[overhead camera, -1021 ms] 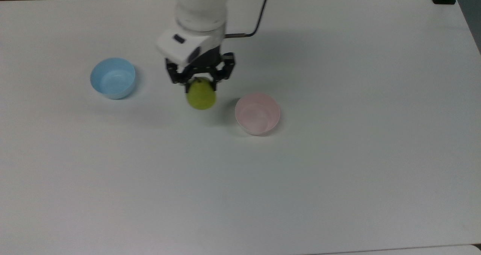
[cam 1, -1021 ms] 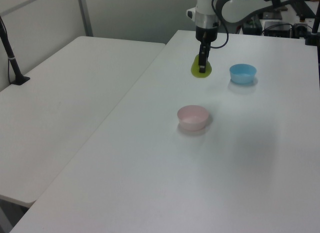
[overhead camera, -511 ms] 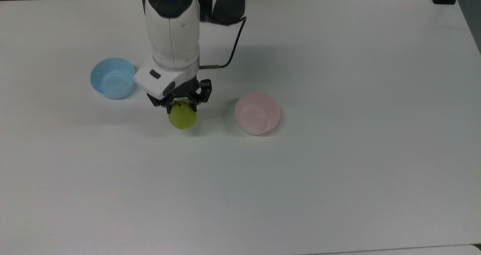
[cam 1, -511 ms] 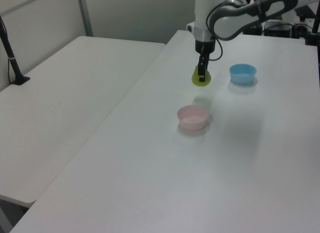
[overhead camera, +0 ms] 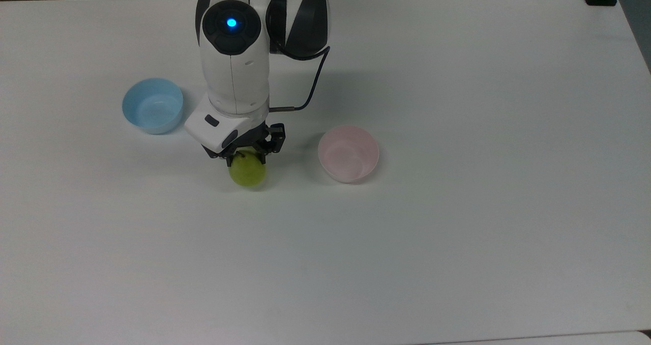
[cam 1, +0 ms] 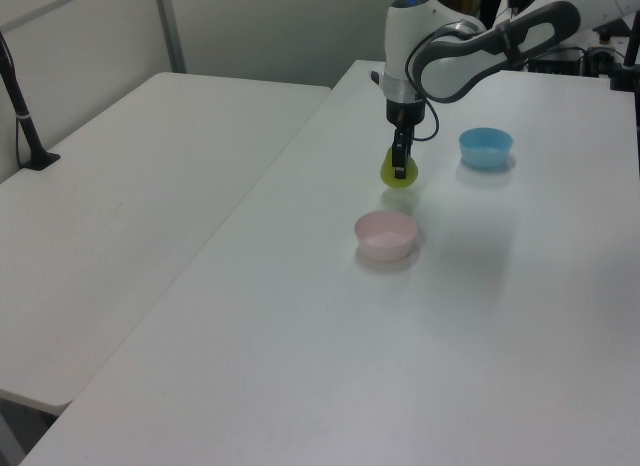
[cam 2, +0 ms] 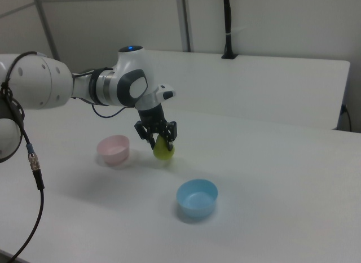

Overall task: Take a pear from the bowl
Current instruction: 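Lower the pear onto the table between the two bowls and release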

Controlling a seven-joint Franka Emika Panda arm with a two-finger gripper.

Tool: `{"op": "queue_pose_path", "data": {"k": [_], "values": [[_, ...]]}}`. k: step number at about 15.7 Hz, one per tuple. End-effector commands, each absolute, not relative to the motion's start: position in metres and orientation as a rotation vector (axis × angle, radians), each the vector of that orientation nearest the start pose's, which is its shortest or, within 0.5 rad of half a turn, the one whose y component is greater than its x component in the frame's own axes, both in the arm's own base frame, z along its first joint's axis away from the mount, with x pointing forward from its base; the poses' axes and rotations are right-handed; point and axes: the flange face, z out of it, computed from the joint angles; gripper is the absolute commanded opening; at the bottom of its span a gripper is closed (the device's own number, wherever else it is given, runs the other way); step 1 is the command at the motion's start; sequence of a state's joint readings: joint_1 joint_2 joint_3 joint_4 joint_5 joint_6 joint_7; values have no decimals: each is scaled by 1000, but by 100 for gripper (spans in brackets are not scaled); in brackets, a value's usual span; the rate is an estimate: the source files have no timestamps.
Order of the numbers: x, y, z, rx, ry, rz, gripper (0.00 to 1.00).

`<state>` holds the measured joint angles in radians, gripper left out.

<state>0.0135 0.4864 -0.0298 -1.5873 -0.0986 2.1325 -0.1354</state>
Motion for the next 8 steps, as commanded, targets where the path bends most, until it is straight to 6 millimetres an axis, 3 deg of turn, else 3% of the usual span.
{"op": "queue_pose_path", "data": {"k": [1,2,4,6,8], "values": [[693,-13,353,-3250,-327,-89,64],[693,-14,354,-3253,-327,-91,68],[692,-15,356,-3254,-325,-91,90],[690,-16,358,-3255,-319,-88,100],[687,-15,378,-3256,-308,-122,100]]}}
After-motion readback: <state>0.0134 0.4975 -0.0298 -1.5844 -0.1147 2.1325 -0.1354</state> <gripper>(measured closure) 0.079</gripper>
